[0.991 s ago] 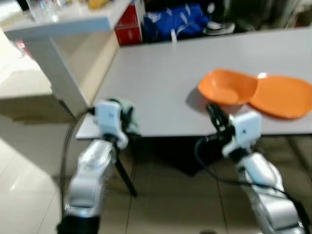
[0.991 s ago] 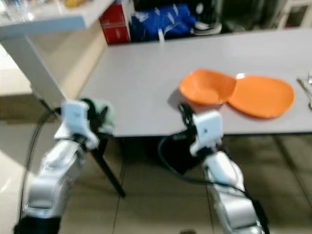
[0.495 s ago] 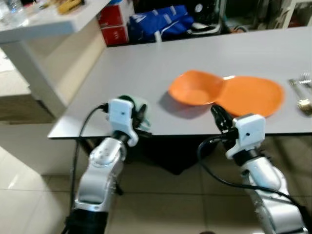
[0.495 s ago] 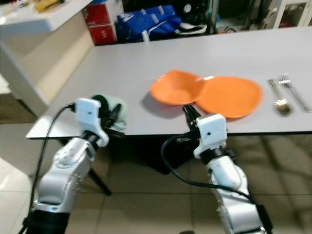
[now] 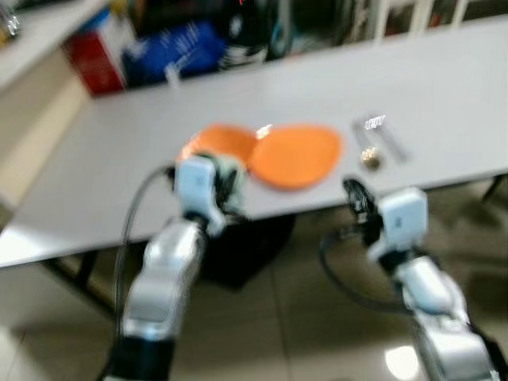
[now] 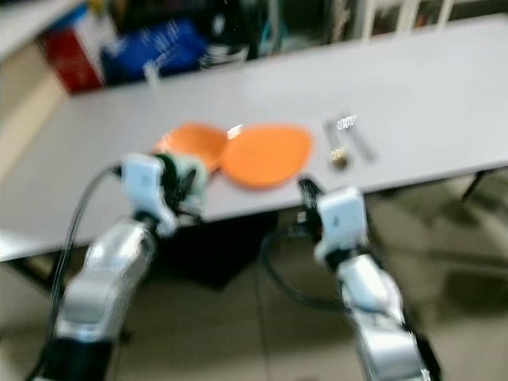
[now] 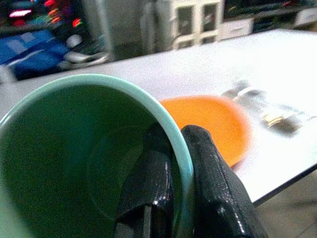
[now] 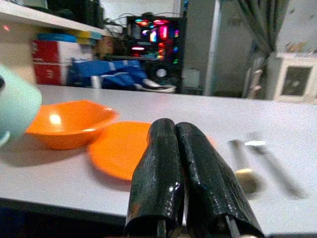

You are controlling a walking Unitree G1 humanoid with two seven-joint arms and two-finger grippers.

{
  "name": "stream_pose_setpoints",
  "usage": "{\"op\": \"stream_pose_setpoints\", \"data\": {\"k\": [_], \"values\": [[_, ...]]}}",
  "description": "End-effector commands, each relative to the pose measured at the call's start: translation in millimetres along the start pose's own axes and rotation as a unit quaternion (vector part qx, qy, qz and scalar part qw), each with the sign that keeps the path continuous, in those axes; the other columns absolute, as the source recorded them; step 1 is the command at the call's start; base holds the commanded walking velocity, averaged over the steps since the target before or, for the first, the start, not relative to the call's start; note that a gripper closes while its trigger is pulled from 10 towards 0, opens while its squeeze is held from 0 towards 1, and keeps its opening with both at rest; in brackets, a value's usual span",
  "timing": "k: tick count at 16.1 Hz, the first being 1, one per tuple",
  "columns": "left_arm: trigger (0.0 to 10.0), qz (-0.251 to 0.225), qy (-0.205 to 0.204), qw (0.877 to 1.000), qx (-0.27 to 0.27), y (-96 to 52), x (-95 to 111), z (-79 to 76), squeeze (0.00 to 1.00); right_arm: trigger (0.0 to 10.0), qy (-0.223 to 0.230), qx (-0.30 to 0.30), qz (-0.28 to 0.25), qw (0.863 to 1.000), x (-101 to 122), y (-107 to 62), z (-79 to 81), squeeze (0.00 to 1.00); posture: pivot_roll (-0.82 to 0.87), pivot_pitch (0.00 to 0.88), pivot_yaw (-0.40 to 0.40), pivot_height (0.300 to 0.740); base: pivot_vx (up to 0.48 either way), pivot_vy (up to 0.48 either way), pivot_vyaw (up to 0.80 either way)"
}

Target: Setting the table

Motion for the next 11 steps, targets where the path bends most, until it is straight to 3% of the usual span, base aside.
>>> {"op": "stream_pose_setpoints", "data": {"k": [1,11], "values": [[0.0,-0.010,0.011,1.000,0.023,-1.8,5.0,14.8,0.00,10.0,0.006,0.011,-0.005,1.000,1.4,3.7,7.0,0.00,-0.33,0.000,0.189,0.740,0.300,-0.371,-0.71],[0.0,-0.013,0.016,0.999,0.039,-1.7,5.1,17.2,0.00,10.0,0.012,0.019,-0.006,1.000,-0.6,7.9,8.3,0.00,-0.31,0.000,0.179,0.740,0.313,-0.360,0.00]]}}
Point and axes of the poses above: a point about 5 cm out from each wrist's last joint towards the gripper, its own y axis pointing out of the wrist towards the gripper, its own x axis along the axis of the wrist's last joint, z = x × y, the point moved 3 cm from there along y, pointing out of the wrist towards the gripper, and after that the axes turned 12 degrees about y, right-handed, at the moved point
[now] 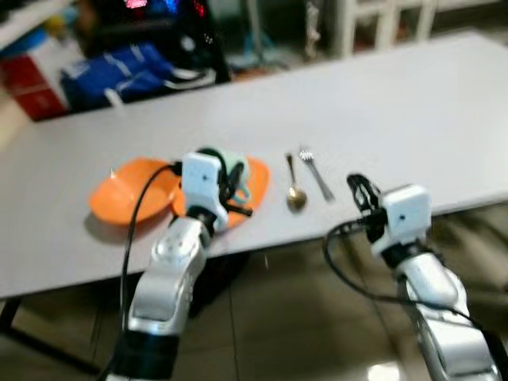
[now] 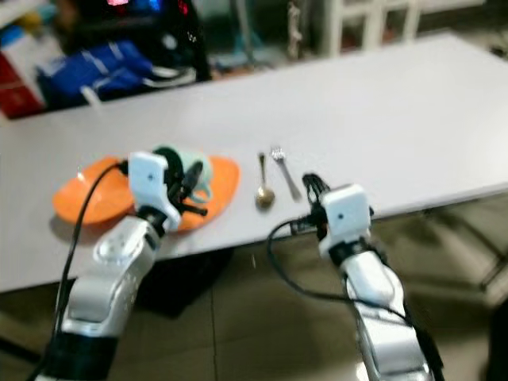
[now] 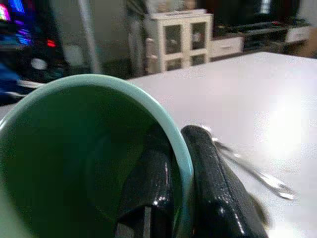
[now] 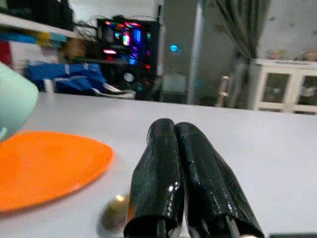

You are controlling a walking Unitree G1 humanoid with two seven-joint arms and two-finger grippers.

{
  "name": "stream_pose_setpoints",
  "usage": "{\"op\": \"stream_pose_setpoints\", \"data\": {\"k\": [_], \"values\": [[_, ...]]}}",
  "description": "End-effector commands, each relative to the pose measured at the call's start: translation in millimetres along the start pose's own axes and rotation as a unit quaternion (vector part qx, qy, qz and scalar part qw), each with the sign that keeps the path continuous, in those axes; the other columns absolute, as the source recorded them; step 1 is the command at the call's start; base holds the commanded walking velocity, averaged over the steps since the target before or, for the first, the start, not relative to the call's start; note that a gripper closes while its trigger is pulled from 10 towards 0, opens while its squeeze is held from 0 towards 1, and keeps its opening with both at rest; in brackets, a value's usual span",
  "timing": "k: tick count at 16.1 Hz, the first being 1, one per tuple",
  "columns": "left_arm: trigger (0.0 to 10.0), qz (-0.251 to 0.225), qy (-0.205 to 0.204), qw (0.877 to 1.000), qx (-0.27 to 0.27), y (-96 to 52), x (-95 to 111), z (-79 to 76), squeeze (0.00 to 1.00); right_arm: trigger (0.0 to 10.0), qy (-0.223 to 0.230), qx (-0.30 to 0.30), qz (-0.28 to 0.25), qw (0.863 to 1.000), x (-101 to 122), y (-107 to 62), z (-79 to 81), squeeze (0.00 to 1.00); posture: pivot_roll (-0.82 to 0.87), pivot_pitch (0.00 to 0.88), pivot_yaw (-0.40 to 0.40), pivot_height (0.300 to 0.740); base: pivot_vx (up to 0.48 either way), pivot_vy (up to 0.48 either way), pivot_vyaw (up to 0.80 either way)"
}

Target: Setting the table

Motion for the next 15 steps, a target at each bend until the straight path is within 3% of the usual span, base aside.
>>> {"op": "stream_pose_setpoints", "data": {"k": [1,3,7,15], "values": [[0.0,-0.006,0.005,1.000,0.021,0.1,4.0,9.5,0.00,10.0,0.002,0.009,0.002,1.000,-1.2,-0.3,5.4,0.00,-0.31,0.000,0.182,0.740,0.304,-0.368,0.00],[0.0,-0.007,0.008,0.998,0.057,-0.2,5.0,21.2,0.00,10.0,0.003,0.009,0.004,1.000,-2.9,-0.9,5.9,0.00,-0.31,0.000,0.184,0.740,0.000,0.000,0.00],[0.0,-0.027,0.012,0.998,0.053,1.7,14.0,18.9,0.00,10.0,0.003,0.009,0.002,1.000,-2.5,0.0,6.6,0.00,-0.31,0.000,0.186,0.740,0.000,0.000,0.00],[0.0,-0.017,0.036,0.999,0.012,18.6,18.5,7.6,0.00,10.0,0.005,0.011,0.003,1.000,-3.8,-1.6,11.0,0.00,-0.31,0.000,0.193,0.740,0.470,0.000,0.00]]}}
Point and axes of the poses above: a point about 5 cm out from each wrist's last joint towards the gripper, its own y axis pointing out of the wrist towards the gripper, its own x axis along the axis of the wrist's last joint, z = x × y, the point moved 3 cm from there along y, pointing out of the wrist towards the gripper, and after that the axes turned 12 degrees about y, right-handed, at the moved point
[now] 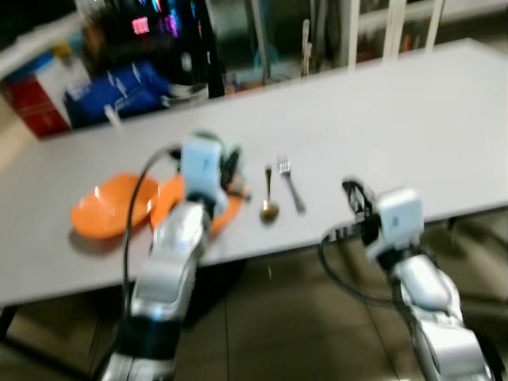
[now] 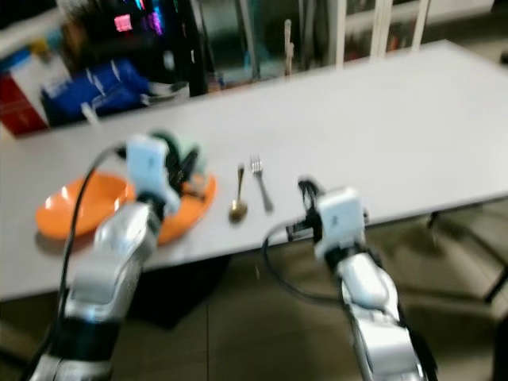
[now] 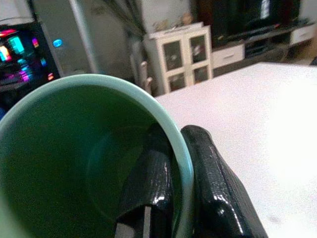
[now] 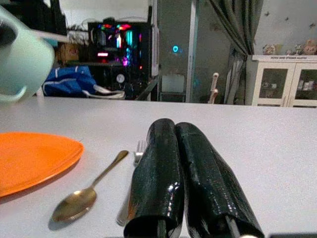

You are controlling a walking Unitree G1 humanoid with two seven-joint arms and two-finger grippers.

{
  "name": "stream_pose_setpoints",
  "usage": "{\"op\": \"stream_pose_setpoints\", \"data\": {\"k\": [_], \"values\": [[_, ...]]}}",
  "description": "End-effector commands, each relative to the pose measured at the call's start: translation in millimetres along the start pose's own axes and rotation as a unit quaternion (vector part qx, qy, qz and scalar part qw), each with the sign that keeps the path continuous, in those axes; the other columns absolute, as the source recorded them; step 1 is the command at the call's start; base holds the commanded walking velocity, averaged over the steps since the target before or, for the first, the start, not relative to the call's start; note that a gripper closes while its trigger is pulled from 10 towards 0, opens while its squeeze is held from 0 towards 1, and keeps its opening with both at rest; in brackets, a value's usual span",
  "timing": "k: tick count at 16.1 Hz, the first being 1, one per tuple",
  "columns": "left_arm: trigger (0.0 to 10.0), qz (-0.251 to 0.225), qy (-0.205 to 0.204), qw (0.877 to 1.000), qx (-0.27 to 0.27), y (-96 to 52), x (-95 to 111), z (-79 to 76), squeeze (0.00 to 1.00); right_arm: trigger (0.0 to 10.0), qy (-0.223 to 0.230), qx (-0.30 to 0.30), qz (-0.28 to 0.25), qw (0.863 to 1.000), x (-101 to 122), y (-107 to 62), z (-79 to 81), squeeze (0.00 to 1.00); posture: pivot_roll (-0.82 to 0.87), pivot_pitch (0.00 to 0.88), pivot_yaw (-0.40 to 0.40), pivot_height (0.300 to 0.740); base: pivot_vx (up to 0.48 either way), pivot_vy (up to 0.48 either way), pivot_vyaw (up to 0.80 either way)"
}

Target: Setting the table

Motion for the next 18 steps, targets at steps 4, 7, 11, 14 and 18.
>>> {"op": "stream_pose_setpoints", "data": {"k": [4,7,11,14,18], "values": [[0.0,0.021,0.001,1.000,0.015,0.8,-9.4,12.0,0.00,10.0,0.005,0.019,-0.007,1.000,4.6,1.5,13.1,0.00,-0.32,0.000,0.196,0.740,0.480,0.000,0.00],[0.0,0.019,0.021,1.000,0.002,6.1,-7.1,10.1,0.00,10.0,0.006,0.020,-0.006,1.000,4.4,0.9,14.7,0.00,-0.32,0.000,0.198,0.740,0.480,0.000,0.00],[0.0,0.004,0.060,0.998,-0.036,26.1,6.2,9.2,0.00,10.0,0.011,0.023,-0.005,1.000,4.1,1.2,19.0,0.00,-0.31,0.000,0.200,0.740,0.120,0.000,0.00],[0.0,0.007,0.103,0.991,-0.084,58.0,18.8,14.8,0.00,10.0,0.012,0.026,-0.005,1.000,5.4,0.2,20.7,0.00,-0.33,0.003,0.203,0.740,0.000,0.000,0.00],[0.0,-0.003,0.129,0.983,-0.129,89.8,40.7,6.8,0.00,10.0,-0.001,0.017,0.006,1.000,6.3,-14.4,16.1,0.00,-0.39,0.038,0.218,0.740,0.000,0.000,0.00]]}}
Point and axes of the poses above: a point about 5 cm out from each wrist's last joint towards the gripper, its own y axis pointing out of the wrist towards the gripper, its own x axis along the axis of the wrist's last joint, z = x × y, the point moved 3 cm from there along y, pointing out of the wrist towards the gripper, and after that the axes turned 12 degrees about y, right-handed, at the moved point
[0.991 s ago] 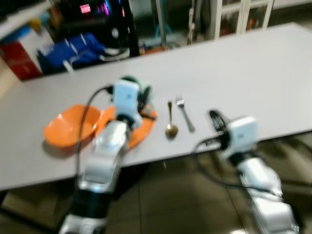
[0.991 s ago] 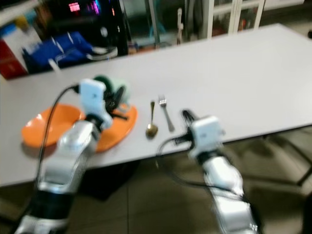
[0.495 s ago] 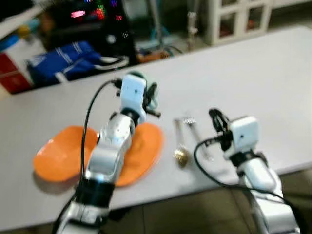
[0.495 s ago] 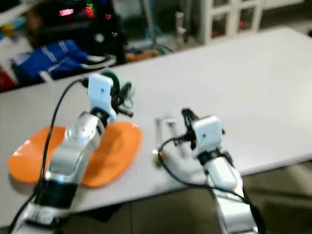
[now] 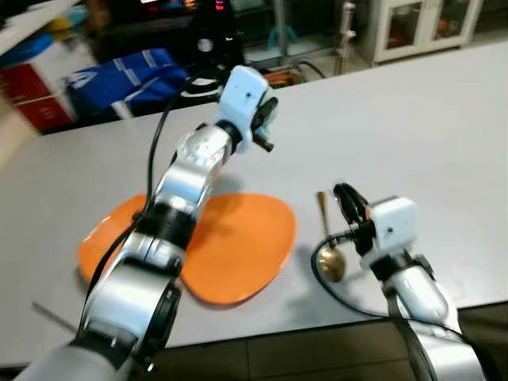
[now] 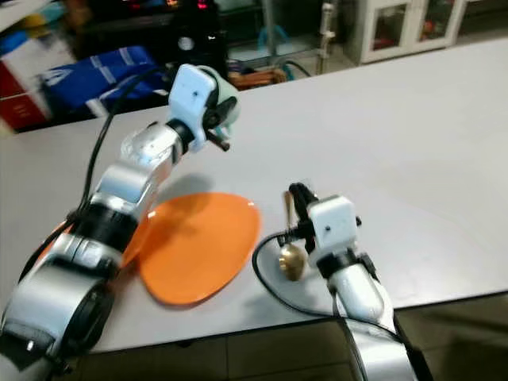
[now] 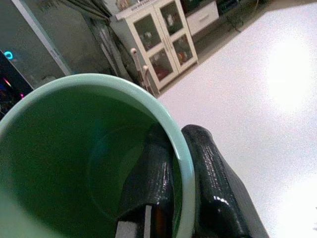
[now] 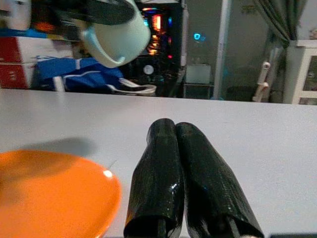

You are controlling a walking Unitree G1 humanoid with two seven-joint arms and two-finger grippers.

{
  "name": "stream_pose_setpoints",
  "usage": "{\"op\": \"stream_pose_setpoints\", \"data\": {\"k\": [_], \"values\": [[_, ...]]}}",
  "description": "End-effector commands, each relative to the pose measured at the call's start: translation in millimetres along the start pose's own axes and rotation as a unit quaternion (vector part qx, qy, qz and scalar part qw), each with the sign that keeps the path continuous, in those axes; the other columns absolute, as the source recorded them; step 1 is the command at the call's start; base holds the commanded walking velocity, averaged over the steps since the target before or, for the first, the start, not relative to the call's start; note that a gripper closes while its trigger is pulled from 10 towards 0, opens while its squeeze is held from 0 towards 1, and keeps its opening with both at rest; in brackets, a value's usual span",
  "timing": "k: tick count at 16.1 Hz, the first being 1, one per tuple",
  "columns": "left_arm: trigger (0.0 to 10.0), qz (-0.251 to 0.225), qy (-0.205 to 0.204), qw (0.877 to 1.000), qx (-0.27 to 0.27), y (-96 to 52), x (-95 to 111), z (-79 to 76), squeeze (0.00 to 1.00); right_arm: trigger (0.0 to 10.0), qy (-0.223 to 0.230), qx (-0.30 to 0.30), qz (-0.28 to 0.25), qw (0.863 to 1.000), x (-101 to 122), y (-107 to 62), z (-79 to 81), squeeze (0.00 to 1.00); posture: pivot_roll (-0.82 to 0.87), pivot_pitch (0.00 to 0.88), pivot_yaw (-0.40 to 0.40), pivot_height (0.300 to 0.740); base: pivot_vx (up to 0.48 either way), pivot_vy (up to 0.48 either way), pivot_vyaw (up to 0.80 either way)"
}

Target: Setting the table

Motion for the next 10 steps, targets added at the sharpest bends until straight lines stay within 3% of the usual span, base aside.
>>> {"op": "stream_pose_setpoints", "data": {"k": [1,4,5,7,10], "values": [[0.0,-0.003,0.005,1.000,-0.013,4.5,4.2,-1.8,0.00,10.0,-0.009,0.000,0.002,1.000,3.5,-4.0,0.3,0.00,-0.42,0.053,0.220,0.740,0.000,0.000,0.00],[0.0,0.012,-0.045,0.998,-0.049,16.0,1.4,-15.4,0.00,10.0,-0.020,-0.022,0.020,0.999,7.7,-24.6,-7.2,0.00,-0.48,0.105,0.219,0.740,0.000,0.000,0.00],[0.0,0.009,-0.061,0.996,-0.069,21.5,5.0,-26.0,0.00,10.0,-0.028,-0.031,0.024,0.999,13.3,-38.3,-11.9,0.00,-0.54,0.138,0.212,0.740,0.000,0.000,0.00],[0.0,0.007,-0.065,0.994,-0.084,27.0,9.6,-34.9,0.00,10.0,-0.034,-0.047,0.019,0.998,24.5,-49.3,-15.9,0.00,-0.58,0.155,0.201,0.740,0.000,0.000,0.00],[0.0,0.024,-0.042,0.995,-0.086,32.3,10.3,-38.9,0.00,10.0,-0.043,-0.074,0.043,0.995,36.0,-80.9,-21.0,0.00,-0.66,0.184,0.176,0.740,0.000,0.000,0.00]]}}
Point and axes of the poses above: a point about 5 cm out from each wrist's last joint towards the gripper, its own y axis pointing out of the wrist towards the gripper, its own x axis along the axis of the wrist's last joint, z = x × y, the point moved 3 cm from there along y, pointing out of the wrist towards the gripper, and after that the axes turned 12 degrees about y, right-handed, at the moved point
